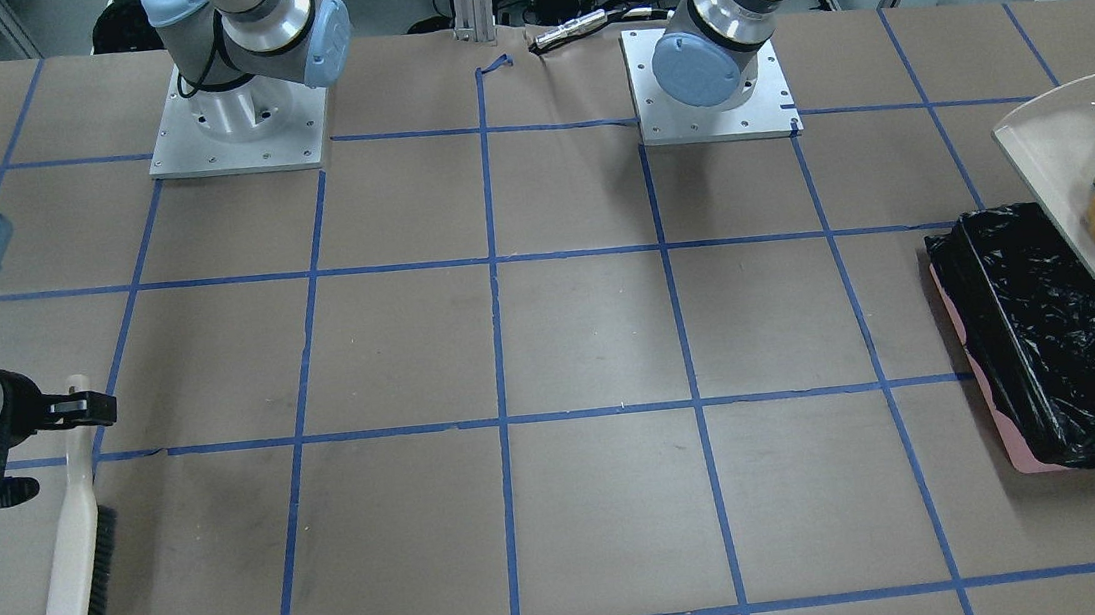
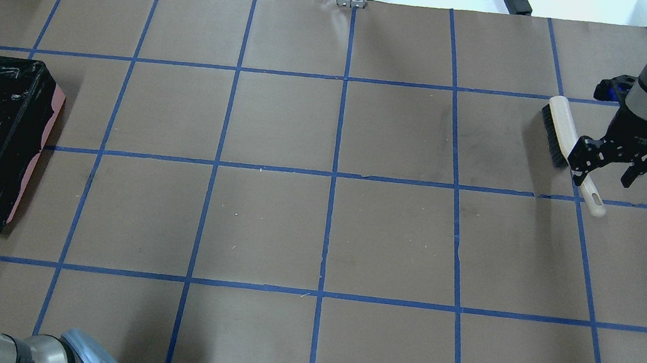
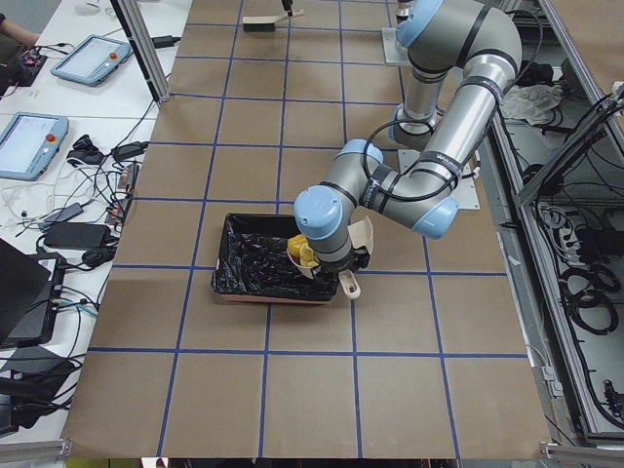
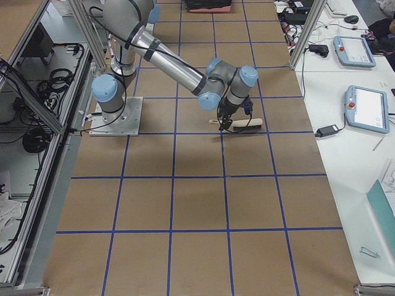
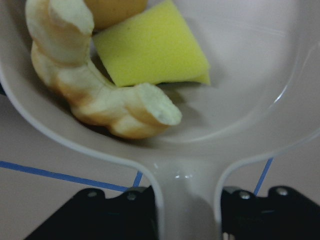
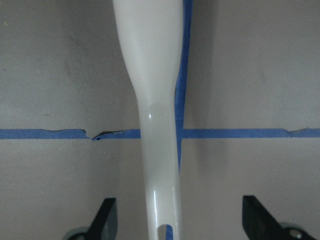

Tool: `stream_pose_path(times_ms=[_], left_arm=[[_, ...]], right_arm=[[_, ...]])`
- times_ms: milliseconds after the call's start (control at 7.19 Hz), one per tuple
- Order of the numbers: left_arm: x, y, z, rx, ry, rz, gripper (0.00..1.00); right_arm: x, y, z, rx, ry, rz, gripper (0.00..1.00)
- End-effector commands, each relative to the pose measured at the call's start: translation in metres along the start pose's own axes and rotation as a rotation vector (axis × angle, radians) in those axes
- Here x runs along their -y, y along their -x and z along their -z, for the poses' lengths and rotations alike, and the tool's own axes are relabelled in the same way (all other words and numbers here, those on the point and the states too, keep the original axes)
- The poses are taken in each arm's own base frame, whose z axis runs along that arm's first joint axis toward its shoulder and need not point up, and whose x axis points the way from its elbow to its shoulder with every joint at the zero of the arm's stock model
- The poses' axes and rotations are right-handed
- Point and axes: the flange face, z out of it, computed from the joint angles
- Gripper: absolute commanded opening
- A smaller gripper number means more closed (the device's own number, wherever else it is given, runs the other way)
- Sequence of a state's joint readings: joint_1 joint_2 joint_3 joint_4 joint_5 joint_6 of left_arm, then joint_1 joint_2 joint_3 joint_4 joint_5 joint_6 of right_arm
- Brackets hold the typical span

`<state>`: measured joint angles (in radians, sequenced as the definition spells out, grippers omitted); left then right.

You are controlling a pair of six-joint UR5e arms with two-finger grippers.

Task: Sweep and dump trash into bin
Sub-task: 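Release the brush on the table and raise the right gripper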

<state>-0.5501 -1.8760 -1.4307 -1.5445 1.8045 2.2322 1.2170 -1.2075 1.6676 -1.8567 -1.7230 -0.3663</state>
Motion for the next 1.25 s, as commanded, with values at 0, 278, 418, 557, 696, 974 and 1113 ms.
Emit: stream_pose_path(times_ms=[0, 278, 418, 557, 696, 974, 1113], left_arm=[[0.005, 0.003, 0.003, -0.023, 0.051, -0.014, 0.0], [0.023, 0.01, 0.012, -0.037, 0.11, -0.049, 0.0], [0.025, 0.011, 0.013, -0.037, 0.123, -0.053, 0.0], [0.025, 0.012, 0.013, -0.048, 0.137, -0.056, 0.0], [0.029, 0.014, 0.015, -0.047, 0.148, -0.064, 0.0], [0.035, 0.012, 0.026, -0.038, 0.196, -0.067, 0.0], [0.038, 0.013, 0.03, -0.04, 0.218, -0.072, 0.0]], right_arm=[[-0.042, 0.004, 0.095, -0.007, -0.089, -0.018, 1.0], [-0.071, 0.016, 0.165, 0.046, -0.074, -0.037, 1.0], [-0.076, 0.05, 0.192, 0.074, -0.066, -0.069, 1.0], [-0.079, 0.096, 0.218, 0.057, -0.085, -0.078, 1.0], [-0.087, 0.159, 0.229, 0.056, -0.099, -0.155, 1.0], [-0.109, 0.241, 0.247, 0.053, -0.186, -0.157, 1.0], [-0.121, 0.247, 0.259, 0.079, -0.243, -0.147, 1.0]])
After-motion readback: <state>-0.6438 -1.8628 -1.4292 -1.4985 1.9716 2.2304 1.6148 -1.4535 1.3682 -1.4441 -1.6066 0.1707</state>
